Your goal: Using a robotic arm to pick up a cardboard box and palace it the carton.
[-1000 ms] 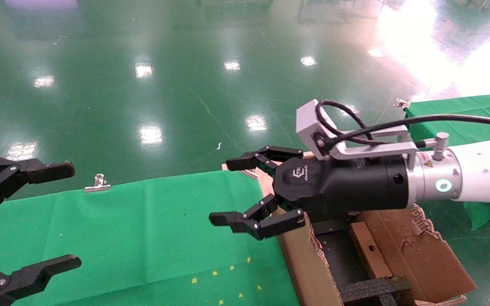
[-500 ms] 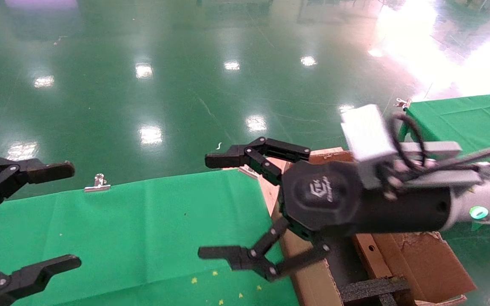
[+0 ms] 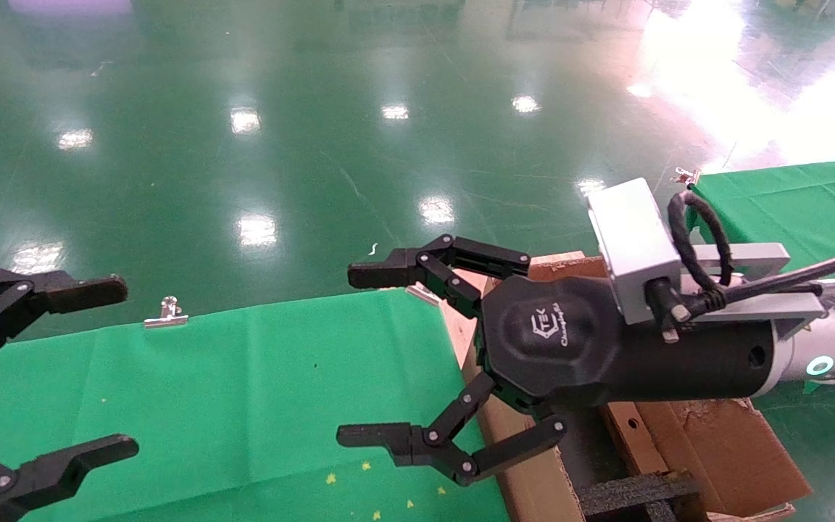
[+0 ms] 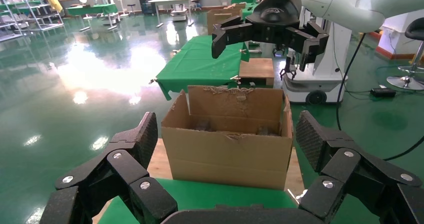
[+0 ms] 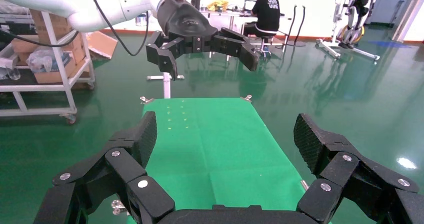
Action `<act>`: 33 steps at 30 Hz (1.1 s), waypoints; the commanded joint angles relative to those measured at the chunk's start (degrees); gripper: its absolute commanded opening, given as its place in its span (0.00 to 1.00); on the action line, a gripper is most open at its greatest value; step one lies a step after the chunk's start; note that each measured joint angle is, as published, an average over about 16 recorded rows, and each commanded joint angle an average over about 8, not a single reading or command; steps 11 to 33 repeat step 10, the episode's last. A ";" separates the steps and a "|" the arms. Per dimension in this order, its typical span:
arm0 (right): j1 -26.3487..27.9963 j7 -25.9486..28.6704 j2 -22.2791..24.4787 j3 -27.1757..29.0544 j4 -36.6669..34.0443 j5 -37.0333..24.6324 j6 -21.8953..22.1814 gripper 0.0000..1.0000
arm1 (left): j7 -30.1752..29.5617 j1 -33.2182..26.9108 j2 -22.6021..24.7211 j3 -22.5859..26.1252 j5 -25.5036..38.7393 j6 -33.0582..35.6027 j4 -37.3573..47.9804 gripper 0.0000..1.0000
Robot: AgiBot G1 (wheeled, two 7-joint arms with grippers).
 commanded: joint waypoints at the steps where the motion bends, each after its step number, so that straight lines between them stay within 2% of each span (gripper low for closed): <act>1: 0.15 0.14 0.05 -0.22 0.00 -0.17 0.13 1.00 | 0.00 0.00 0.00 0.00 0.00 0.00 0.00 1.00; 33: 0.46 0.41 0.15 -0.65 -0.02 -0.48 0.41 1.00 | 0.00 0.00 0.00 0.00 0.00 0.00 0.00 1.00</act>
